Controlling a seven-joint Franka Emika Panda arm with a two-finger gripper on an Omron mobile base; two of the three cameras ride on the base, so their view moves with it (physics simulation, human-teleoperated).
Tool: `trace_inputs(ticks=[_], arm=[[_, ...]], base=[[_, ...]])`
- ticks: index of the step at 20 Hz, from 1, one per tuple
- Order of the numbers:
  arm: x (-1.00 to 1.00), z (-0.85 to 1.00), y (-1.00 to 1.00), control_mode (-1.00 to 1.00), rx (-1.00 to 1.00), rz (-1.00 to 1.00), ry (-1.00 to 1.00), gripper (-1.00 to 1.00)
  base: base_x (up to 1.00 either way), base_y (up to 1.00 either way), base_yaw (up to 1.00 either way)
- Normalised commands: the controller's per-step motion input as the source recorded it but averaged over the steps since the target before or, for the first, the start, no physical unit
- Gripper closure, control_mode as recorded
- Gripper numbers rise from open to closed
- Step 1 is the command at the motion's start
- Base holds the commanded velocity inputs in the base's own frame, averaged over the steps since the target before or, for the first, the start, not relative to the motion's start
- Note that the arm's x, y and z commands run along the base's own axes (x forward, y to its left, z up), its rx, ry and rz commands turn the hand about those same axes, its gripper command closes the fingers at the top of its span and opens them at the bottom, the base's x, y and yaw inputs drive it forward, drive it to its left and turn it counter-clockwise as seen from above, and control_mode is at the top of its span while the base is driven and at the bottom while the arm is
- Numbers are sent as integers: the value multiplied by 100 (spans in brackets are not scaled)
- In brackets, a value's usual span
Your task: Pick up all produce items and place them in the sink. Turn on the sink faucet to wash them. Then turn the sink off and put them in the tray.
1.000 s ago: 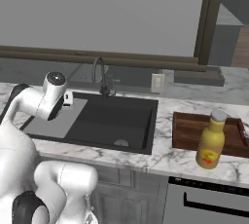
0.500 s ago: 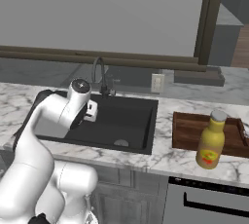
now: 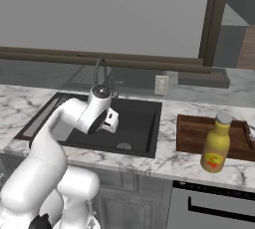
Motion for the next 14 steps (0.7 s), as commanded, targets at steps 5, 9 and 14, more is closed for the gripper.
trace_inputs(ticks=[5, 9, 14], arm=[[54, -30, -19, -100, -1, -1, 6, 100], [61, -22, -17, -100, -1, 0, 8, 100], [53, -28, -18, -100, -1, 0, 9, 100]], base=[[0, 0, 0], [0, 0, 0], [0, 0, 0]])
